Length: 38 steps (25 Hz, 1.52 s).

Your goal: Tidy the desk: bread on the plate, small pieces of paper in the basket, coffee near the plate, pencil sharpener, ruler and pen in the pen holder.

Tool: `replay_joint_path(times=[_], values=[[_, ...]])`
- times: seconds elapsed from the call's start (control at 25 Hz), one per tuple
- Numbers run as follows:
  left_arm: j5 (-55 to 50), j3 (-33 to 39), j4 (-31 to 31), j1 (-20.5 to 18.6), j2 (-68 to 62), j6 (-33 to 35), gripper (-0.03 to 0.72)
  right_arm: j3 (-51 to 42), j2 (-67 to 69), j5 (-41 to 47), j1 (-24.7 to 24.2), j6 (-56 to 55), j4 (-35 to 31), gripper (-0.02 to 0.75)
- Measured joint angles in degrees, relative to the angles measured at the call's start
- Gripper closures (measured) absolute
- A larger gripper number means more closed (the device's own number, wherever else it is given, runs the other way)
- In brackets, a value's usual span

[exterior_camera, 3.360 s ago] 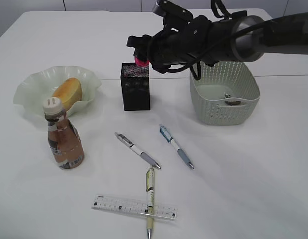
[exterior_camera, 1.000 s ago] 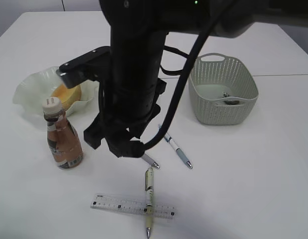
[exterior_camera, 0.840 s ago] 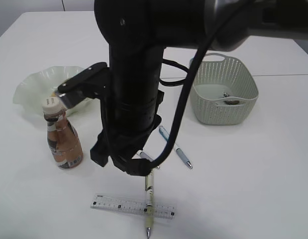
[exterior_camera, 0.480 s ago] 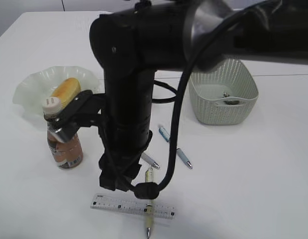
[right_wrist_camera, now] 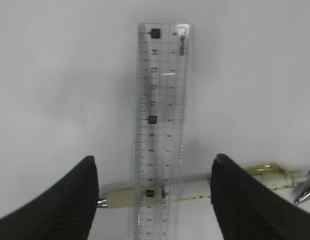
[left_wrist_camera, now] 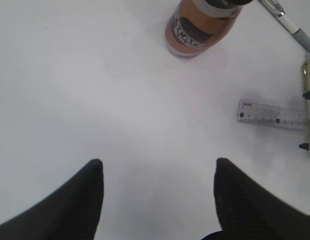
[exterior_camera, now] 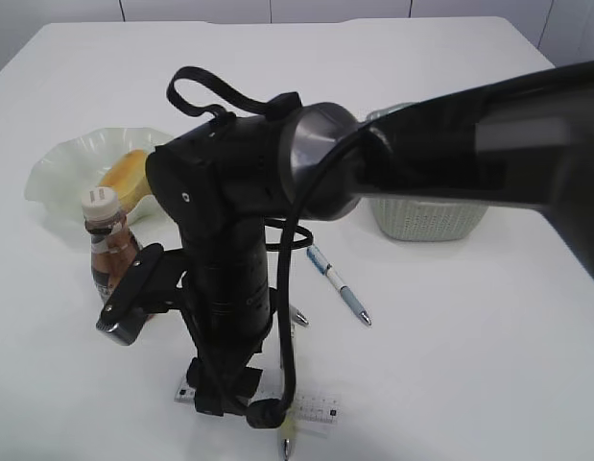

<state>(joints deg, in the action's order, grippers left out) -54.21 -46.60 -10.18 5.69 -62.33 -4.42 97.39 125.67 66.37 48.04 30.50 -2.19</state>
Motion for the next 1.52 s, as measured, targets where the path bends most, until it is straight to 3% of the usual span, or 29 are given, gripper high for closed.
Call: replay_joint_path(times=[1.36,1.52], values=[[0.38,0.0,0.18,0.0,0.0,0.35,0.182,0.19,5.23,-4.28,0.0,-2.32,1.52,0.215],[0.51,0.0,0.18,0.0,0.0,0.45,0.182,0.19,5.23,-4.28,0.0,-2.32,1.73,0.273]])
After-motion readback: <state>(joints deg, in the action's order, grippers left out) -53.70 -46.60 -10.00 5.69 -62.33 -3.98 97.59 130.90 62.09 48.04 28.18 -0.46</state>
